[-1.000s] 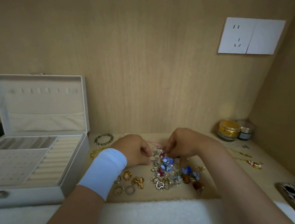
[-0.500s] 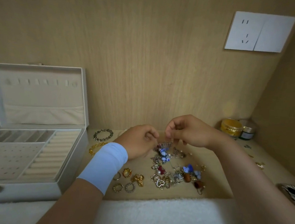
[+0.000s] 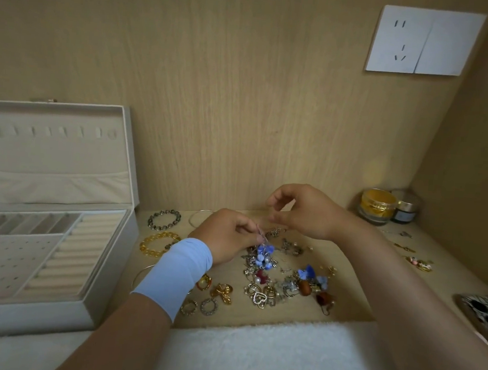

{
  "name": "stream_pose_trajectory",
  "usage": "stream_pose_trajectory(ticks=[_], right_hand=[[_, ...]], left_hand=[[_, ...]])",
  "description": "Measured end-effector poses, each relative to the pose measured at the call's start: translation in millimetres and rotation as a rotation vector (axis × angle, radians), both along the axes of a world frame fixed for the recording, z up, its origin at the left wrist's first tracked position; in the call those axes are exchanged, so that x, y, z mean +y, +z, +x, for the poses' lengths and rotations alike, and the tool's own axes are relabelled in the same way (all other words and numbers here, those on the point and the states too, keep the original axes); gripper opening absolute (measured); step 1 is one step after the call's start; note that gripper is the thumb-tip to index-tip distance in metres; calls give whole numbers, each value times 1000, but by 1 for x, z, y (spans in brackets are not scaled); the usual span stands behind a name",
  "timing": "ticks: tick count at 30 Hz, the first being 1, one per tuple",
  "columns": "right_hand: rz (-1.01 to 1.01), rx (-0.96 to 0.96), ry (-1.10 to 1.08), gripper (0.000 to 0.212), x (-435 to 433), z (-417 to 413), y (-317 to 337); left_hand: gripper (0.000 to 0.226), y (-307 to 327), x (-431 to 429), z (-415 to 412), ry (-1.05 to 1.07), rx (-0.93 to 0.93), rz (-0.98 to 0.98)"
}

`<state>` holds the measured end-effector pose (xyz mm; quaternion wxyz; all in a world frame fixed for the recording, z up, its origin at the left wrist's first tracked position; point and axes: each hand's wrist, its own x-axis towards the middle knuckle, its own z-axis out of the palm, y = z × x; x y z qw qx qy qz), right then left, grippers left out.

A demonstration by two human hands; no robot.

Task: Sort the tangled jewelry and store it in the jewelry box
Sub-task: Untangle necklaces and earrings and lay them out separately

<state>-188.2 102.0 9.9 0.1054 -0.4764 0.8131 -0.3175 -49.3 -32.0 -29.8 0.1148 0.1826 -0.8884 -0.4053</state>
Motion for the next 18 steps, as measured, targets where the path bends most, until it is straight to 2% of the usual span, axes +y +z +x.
stream_pose_trajectory(ticks=[2, 6, 9, 14, 18], right_hand=[[34, 28, -48, 13, 0, -1, 1], [296, -28, 14, 20, -5, 12, -2], [282, -25, 8, 18, -8, 14, -8], [237, -149, 22, 13, -5, 14, -7], [290, -93, 21, 3, 7, 3, 3]], left_hand=[[6, 0, 1, 0, 32, 15, 38], [10, 1, 1, 1, 67, 19, 98], [9, 0, 0, 2, 72, 15, 118], [10, 1, -4, 2, 80, 0, 113], [12, 2, -6, 2, 79, -43, 4]])
